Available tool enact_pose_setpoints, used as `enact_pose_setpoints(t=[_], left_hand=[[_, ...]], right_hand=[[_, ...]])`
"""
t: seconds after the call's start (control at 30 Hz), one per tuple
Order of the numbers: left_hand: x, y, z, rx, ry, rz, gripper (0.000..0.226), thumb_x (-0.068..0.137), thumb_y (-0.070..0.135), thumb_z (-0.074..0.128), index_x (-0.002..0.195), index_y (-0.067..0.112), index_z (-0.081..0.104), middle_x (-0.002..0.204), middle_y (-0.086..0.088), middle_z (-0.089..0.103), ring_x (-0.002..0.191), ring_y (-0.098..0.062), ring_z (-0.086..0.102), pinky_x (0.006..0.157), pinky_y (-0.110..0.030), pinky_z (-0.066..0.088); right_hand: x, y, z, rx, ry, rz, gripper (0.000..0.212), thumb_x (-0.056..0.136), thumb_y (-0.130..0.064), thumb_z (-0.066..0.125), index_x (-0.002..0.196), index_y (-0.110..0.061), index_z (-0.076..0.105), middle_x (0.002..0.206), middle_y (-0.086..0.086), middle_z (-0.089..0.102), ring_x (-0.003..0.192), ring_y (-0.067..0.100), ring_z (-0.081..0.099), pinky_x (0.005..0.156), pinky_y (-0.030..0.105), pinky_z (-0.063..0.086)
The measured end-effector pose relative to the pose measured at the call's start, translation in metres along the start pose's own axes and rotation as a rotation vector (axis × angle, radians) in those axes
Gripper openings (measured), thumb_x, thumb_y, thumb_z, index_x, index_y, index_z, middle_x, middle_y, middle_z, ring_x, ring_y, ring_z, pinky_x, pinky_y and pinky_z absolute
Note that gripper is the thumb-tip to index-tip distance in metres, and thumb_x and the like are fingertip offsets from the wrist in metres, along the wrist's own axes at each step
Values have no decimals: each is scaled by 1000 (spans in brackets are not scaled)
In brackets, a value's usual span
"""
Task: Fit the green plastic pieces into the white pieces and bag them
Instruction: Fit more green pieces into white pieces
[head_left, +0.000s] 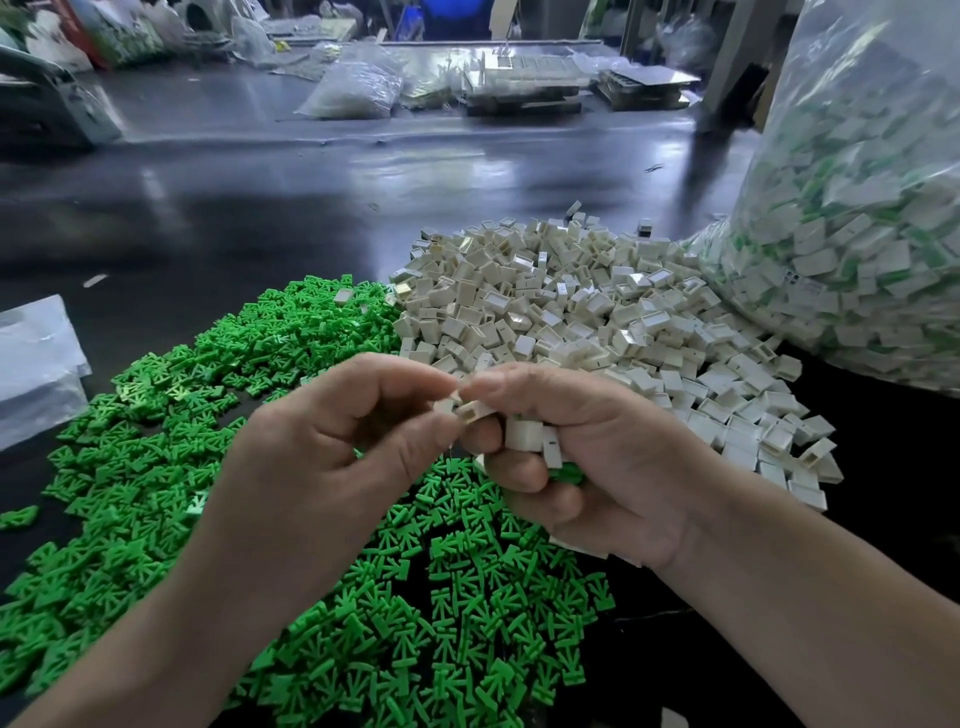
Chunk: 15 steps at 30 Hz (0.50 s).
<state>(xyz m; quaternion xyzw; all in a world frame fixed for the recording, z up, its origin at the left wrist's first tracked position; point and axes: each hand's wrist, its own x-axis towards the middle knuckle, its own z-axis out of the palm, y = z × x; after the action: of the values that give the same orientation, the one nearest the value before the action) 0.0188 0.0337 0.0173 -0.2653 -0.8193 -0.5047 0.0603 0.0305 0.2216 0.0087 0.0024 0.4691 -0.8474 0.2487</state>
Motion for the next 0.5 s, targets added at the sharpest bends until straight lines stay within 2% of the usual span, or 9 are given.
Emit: enact_pose_setpoints(t=[0.07,0.1,0.17,0.23,0.3,0.37,0.43,0.5], left_hand=[[1,-15,-6,276,5,-11,26,78,56,65,100,41,68,86,23,66,78,5,63,59,-10,48],[2,-21,-8,414,-58,-10,35,77,62,57,103,41,67,87,23,63,78,5,60,62,-15,48],[3,-28,-6,608,-170,-1,46,78,67,48,111,40,66,94,24,56,78,5,54,64,-21,43],[3,-35,0,728,-232,12,45,81,64,52,116,40,66,96,20,53,80,-1,49,64,-23,36],[4,-38,5,748,-214,42,29,83,52,63,107,37,71,91,15,53,82,-8,47,64,-26,33],[6,-38,8,741,-180,77,13,83,38,72,95,33,74,84,12,54,77,-11,47,63,-26,33],[6,-42,8,718,-135,99,6,84,32,73,89,31,73,81,14,53,73,-10,49,60,-26,35],[6,-44,6,611,-72,67,3,87,36,68,89,35,70,81,16,56,74,-4,53,59,-20,38]], right_hand=[[0,-3,-1,46,25,-33,5,82,-15,64,87,-13,64,71,3,61,43,6,51,31,14,35],[0,-4,-1,67,37,-41,10,80,-14,64,90,-12,64,72,3,61,43,6,51,31,15,35],[-1,-5,-2,87,48,-37,18,78,-12,64,95,-10,62,73,3,61,44,6,52,31,14,35],[-1,-5,-1,85,37,-19,15,78,-13,65,93,-11,62,75,3,61,46,6,53,31,14,36],[-1,-4,-1,81,30,-10,4,79,-14,66,83,-13,65,77,4,61,48,7,53,32,14,37],[-2,-4,0,80,29,-13,7,80,-16,70,73,-14,69,78,5,61,49,8,53,32,14,38],[-2,-3,0,94,45,-12,7,81,-18,70,77,-13,66,76,5,61,50,8,54,33,14,38],[-1,-3,0,108,70,-7,10,80,-18,67,84,-12,59,73,4,60,50,8,53,33,14,39]])
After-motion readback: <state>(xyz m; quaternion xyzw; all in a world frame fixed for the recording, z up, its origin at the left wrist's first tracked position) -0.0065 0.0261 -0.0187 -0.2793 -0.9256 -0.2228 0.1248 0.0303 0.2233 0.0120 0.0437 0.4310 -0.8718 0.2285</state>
